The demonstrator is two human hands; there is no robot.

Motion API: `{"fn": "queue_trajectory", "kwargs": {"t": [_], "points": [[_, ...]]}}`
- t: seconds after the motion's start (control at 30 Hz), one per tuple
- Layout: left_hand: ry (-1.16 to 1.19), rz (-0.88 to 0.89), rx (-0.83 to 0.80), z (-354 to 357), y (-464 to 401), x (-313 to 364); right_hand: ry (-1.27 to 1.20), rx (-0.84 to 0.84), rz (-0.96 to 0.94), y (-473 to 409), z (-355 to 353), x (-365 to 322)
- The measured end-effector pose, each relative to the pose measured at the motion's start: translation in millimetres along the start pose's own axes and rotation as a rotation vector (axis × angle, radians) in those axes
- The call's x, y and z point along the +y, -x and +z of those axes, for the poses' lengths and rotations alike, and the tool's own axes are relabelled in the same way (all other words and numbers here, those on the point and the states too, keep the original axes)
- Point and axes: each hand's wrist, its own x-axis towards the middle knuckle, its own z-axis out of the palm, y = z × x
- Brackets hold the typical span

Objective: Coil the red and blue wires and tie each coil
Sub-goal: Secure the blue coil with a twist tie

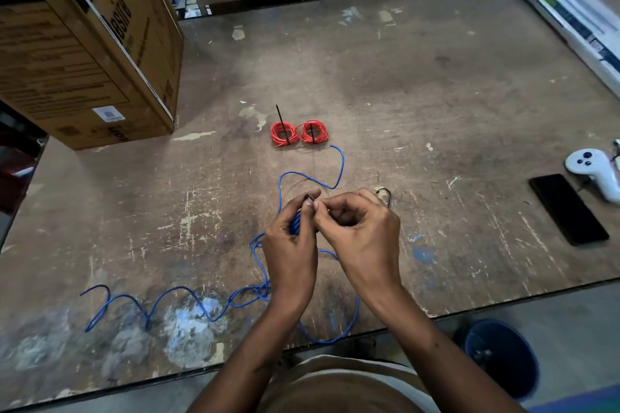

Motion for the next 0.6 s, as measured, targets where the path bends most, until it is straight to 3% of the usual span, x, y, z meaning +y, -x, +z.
{"fn": "queue_trajectory", "kwargs": {"t": [0.6], "points": [[-0.077,0.034,-0.008,-2.9,1.6,0.4,-0.009,-0.013,0.016,0.7,-0.9,1.2]]}}
